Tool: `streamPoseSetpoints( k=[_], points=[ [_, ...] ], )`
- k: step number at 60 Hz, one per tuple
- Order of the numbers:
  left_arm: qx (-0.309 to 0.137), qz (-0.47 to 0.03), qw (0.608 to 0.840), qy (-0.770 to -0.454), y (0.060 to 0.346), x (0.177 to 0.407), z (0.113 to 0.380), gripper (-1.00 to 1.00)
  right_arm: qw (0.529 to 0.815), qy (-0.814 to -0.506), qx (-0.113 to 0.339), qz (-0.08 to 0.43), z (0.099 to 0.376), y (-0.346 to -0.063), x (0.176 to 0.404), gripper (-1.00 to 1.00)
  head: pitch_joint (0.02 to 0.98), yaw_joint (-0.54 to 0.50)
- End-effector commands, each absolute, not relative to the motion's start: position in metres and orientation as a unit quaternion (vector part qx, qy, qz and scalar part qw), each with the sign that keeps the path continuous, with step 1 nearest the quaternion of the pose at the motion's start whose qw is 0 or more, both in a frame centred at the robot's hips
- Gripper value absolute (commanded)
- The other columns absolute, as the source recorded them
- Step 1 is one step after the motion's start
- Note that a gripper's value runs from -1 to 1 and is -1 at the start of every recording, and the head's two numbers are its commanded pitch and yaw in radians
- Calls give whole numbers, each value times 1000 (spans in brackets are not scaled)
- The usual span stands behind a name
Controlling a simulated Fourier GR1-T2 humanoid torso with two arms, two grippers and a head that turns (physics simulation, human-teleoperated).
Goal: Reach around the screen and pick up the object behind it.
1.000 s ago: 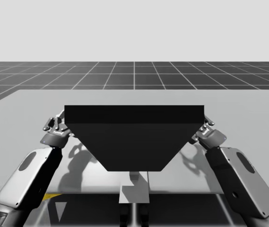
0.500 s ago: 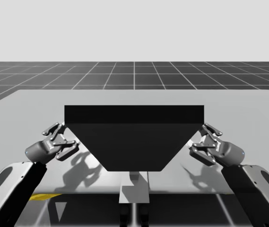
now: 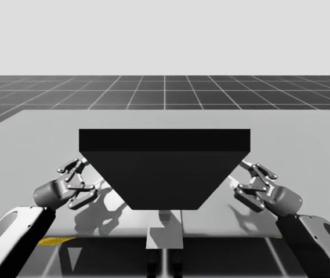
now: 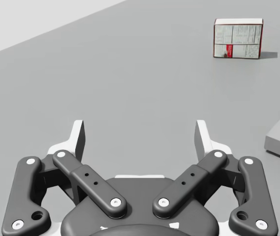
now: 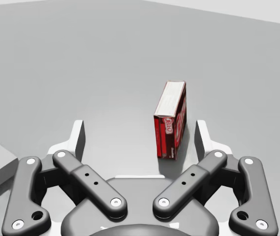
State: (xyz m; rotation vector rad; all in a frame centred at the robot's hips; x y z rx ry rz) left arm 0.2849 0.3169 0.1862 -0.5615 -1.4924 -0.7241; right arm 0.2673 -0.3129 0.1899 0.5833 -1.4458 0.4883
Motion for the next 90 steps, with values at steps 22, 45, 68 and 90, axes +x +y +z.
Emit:
streamPoseSetpoints(
  k=[22,45,68,90],
  points=[
    [-246,-324,636,-655,311,284,181,-1000,728,-623,208,196,156,-297,328,-1000,220,-96],
    [-245,-328,633,-657,309,284,179,-1000,750,-596,199,207,142,-266,366,-1000,237,-94],
    [-242,-338,630,-656,306,282,179,-1000,768,-567,211,211,122,-244,390,-1000,245,-94],
    [-232,-346,628,-658,303,280,179,-1000,784,-575,162,170,114,-269,389,1000,246,-92]
  ],
)
